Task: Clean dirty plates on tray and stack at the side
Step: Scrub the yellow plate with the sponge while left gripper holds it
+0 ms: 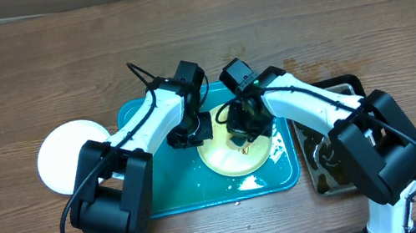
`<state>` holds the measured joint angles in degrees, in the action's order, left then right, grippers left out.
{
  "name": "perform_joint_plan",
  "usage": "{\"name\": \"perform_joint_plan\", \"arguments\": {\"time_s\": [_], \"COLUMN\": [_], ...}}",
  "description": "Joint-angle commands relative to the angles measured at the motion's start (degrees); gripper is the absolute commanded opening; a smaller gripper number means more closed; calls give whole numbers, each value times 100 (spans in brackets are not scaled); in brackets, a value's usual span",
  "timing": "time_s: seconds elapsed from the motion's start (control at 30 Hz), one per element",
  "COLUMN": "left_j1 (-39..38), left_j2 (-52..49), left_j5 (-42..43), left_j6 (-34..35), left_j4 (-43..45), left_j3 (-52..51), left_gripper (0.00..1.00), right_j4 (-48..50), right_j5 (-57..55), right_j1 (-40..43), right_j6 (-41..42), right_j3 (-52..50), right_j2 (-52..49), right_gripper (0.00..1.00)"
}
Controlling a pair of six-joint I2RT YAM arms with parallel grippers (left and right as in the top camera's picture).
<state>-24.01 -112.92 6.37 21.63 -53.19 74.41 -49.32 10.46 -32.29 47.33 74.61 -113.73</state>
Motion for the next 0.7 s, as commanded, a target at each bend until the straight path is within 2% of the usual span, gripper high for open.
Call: {"name": "perform_joint_plan", "arguments": {"time_s": [0.0, 0.33, 0.5, 0.67], "left_j1": [35, 22, 22, 22], "left_j2": [-151, -151, -151, -151], "left_j5": [-656, -632, -636, -636], "left_j6": [240, 243, 240, 240], "left_j4": [-48, -59, -103, -151], "left_j3": [-129, -129, -129, -129], "left_gripper": [4, 4, 4, 4], "right_j4": [-409, -975, -1032, -1106], "right_j5": [-1060, -1445, -2201, -2352], "right_j1": [142, 153, 175, 184], "right_j6": [-87, -39, 684, 868], "right_j3": [-186, -186, -177, -122], "right_j2": [-179, -179, -179, -166], "right_gripper": [4, 4, 4, 4]}}
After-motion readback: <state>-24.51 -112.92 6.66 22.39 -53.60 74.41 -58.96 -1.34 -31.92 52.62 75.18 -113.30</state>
